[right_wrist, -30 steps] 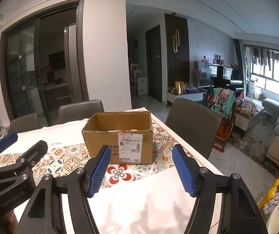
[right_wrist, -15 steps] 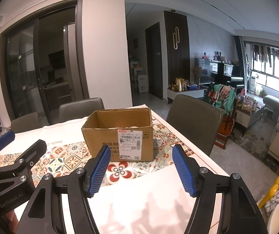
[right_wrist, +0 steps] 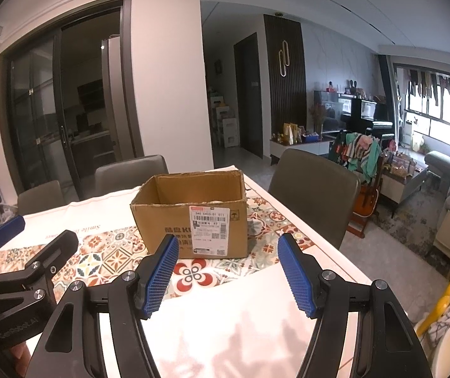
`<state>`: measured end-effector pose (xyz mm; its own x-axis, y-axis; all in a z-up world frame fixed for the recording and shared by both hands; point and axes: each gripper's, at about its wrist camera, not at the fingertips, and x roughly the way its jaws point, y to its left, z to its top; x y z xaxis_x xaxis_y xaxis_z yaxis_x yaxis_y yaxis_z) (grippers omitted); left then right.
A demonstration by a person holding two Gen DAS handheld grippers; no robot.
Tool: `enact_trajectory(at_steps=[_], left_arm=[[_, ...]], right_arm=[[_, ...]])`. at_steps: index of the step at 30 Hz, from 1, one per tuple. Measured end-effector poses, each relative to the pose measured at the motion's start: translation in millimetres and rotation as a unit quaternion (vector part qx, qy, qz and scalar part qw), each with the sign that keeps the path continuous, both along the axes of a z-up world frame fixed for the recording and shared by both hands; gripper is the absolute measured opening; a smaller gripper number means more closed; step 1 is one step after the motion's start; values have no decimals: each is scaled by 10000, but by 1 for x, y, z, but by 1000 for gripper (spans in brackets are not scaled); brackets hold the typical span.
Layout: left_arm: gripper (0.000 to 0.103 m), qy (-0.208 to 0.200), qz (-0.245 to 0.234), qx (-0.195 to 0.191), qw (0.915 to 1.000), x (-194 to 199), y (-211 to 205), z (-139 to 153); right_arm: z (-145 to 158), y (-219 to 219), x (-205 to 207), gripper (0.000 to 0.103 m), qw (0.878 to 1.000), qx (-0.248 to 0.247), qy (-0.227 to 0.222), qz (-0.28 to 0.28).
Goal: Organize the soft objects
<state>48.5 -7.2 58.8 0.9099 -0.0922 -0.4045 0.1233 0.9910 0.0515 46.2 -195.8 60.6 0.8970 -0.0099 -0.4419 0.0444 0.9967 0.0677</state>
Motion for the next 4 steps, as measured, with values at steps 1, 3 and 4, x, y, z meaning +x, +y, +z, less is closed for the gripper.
enact_trajectory(at_steps=[1, 3, 4], left_arm=[[103, 5, -1, 5, 10000, 1, 0, 0], [103, 18, -2, 6, 10000, 1, 0, 0], [103, 23, -3, 4, 10000, 1, 0, 0]], right_arm=[[0, 0, 0, 67, 10000, -3, 6, 1], [-1, 0, 1, 67, 10000, 8, 22, 1], [-2, -1, 1, 67, 10000, 17, 29, 2]])
